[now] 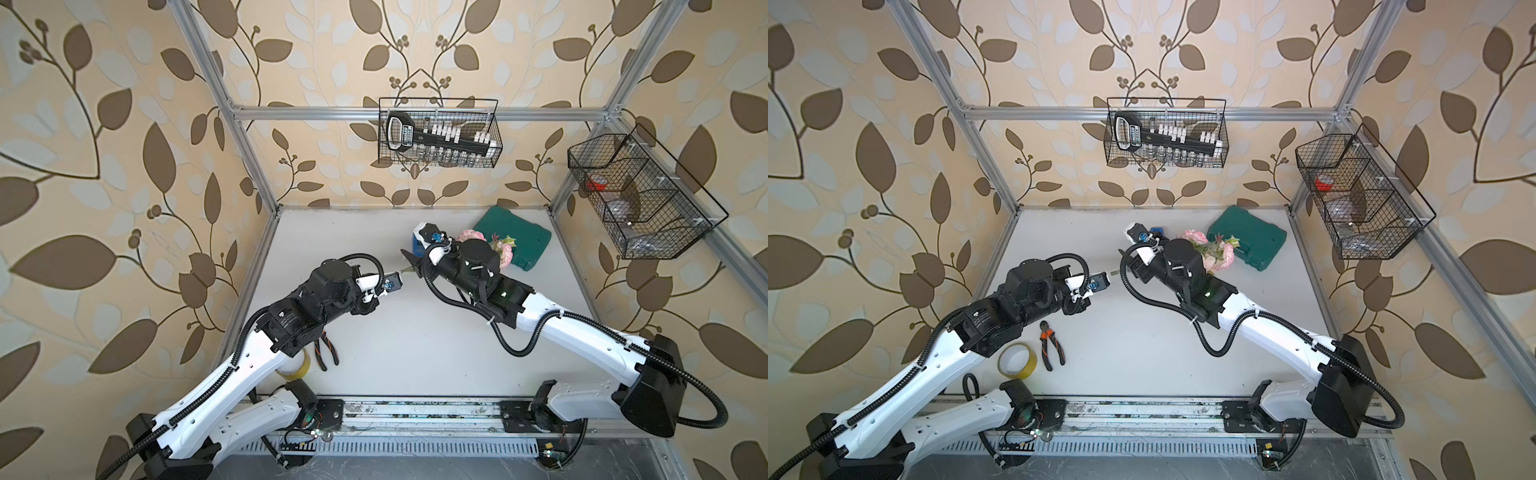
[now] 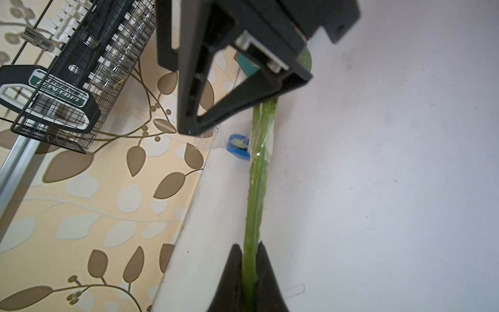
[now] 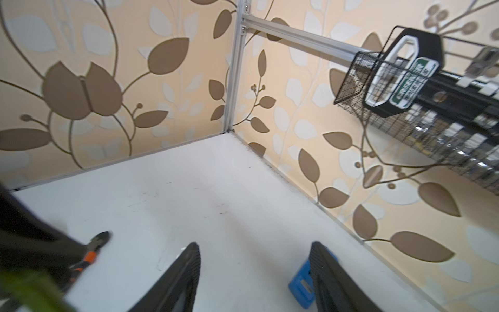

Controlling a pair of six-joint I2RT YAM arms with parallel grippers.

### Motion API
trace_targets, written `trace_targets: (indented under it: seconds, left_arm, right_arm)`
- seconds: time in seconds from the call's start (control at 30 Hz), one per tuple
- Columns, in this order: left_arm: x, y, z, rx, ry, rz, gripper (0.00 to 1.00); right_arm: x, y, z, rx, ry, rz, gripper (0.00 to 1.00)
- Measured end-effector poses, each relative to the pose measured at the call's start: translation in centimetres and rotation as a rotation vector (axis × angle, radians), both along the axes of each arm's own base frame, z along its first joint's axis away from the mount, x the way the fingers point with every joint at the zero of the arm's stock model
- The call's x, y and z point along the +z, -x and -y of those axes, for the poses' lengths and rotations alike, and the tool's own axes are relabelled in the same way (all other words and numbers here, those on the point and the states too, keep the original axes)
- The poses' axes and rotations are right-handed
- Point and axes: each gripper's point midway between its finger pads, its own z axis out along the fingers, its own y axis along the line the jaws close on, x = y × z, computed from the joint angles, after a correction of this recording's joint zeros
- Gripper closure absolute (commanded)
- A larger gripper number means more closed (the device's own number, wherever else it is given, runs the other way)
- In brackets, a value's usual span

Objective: Wrap bouquets with tape
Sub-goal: Wrap the tape around the bouquet.

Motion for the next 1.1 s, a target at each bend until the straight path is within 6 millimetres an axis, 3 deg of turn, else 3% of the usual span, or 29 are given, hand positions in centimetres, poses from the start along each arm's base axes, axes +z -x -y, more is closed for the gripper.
trace_targets:
  seconds: [0.23,0.4,0.47,0.57,0.73,0.83,0.93,1.1]
  left_arm:
    - [0.4,-1.6,-1.0,0.096,-0.008,0.053,1.0]
    - [-0.1,-3.7,-1.8,0.211,-0.015,0.093,1.0]
    - [0.1,-4.2,-2.0,0.244,-0.002,0.111,1.0]
    - [0.5,-4.6,-2.0,0.257,0.026,0.132,1.0]
    - [1.5,-4.8,-1.7,0.264,0.072,0.157,1.0]
    - [1.8,-4.9,-1.7,0.265,0.084,0.165,1.0]
    - [1.9,-4.9,-1.6,0.265,0.087,0.166,1.0]
    - [1.8,-5.0,-1.6,0.264,0.084,0.164,1.0]
  right_arm:
    - [6.3,0.1,1.5,-0.059,-0.128,-0.056,0.26]
    - [8.0,2.4,3.5,-0.083,-0.406,-0.254,0.29]
    - [7.5,3.3,3.8,-0.076,-0.521,-0.355,0.31]
    - [5.2,3.6,3.0,-0.069,-0.638,-0.515,0.29]
    - [-0.3,2.4,-0.3,-0.08,-0.709,-0.76,0.27]
    - [-2.2,2.0,-1.9,-0.085,-0.724,-0.839,0.31]
    - [-2.7,1.9,-3.0,-0.08,-0.745,-0.877,0.34]
    - [-1.2,1.3,-3.8,-0.058,-0.812,-0.878,0.45]
